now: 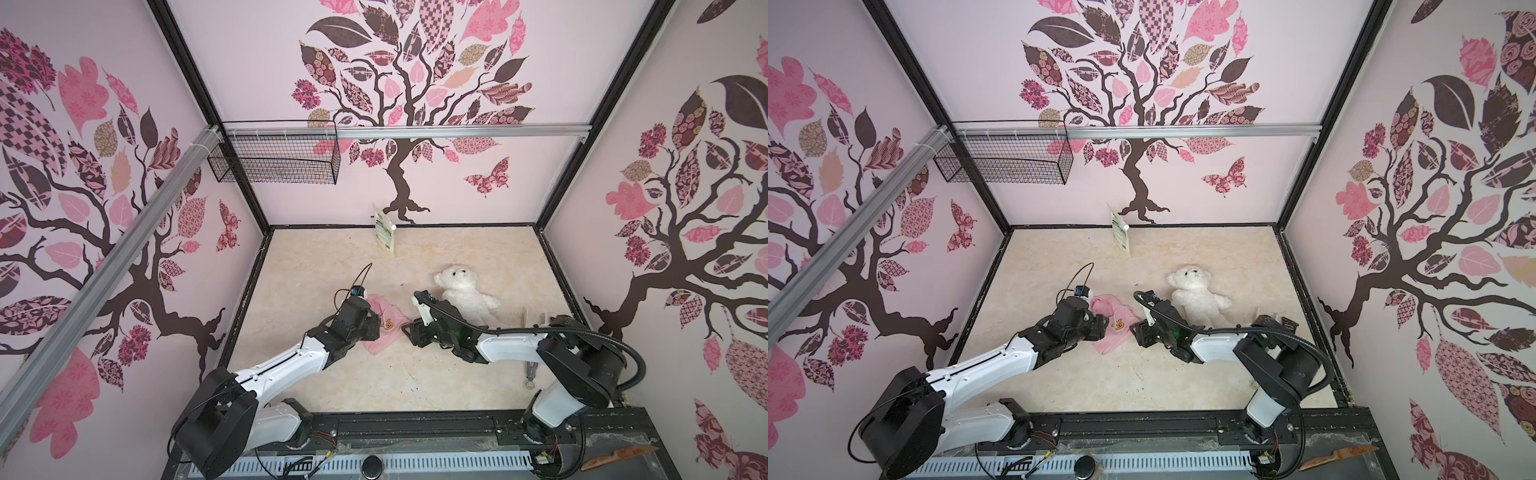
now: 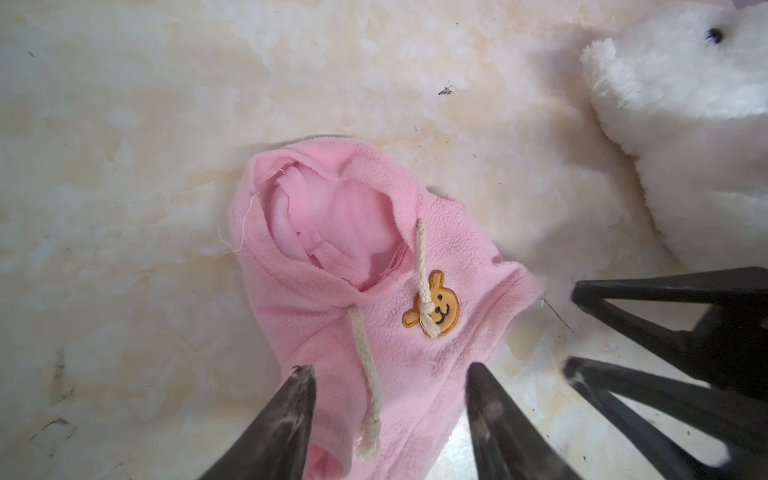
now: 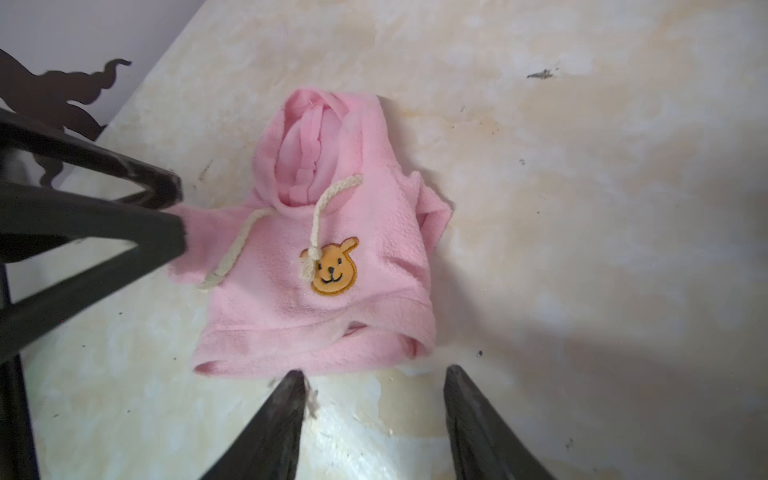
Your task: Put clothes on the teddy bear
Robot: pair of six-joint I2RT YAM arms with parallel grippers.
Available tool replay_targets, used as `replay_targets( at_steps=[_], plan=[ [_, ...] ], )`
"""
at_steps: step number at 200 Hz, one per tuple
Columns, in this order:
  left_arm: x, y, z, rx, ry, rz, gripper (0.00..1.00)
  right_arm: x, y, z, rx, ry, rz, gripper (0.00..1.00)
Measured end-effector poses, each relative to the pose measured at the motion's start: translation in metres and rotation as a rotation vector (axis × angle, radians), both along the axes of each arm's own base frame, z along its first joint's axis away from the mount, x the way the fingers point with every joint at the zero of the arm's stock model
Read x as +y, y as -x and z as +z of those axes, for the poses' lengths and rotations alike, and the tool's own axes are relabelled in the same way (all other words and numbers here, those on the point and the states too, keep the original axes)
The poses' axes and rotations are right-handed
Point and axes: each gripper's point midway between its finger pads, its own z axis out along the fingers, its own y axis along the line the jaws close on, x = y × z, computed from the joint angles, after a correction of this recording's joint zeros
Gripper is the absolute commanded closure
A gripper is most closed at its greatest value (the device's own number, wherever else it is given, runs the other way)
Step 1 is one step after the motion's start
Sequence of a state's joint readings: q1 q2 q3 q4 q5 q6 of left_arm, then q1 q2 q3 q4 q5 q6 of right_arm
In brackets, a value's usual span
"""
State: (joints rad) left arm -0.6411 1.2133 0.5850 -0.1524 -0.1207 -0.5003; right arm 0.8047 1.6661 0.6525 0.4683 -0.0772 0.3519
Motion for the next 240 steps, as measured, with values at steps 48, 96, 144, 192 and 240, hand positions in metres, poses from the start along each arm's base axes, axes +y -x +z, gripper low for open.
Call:
replay_targets(
  at_steps=[48, 96, 144, 192, 240],
  plan=[
    [0.000, 0.006, 0.010, -0.026, 0.036, -0.015, 0.36, 0.013, -0.012, -0.018, 0.010, 0.035, 0.015, 0.67],
    [-0.009, 0.010, 0.011, -0.036, 0.062, -0.076, 0.36, 0.017, -0.012, -0.021, 0.012, 0.038, 0.034, 0.94],
    [-0.029, 0.013, 0.020, -0.081, 0.091, -0.191, 0.41, 0.016, -0.006, -0.008, 0.054, -0.035, 0.056, 1.00],
    [-0.059, 0.031, 0.003, -0.079, 0.038, -0.343, 0.40, 0.001, -0.009, 0.020, 0.113, -0.191, 0.026, 1.00],
    [-0.065, 0.034, -0.023, -0.039, -0.036, -0.390, 0.37, 0.004, -0.006, 0.025, 0.174, -0.254, 0.039, 1.00]
  ],
)
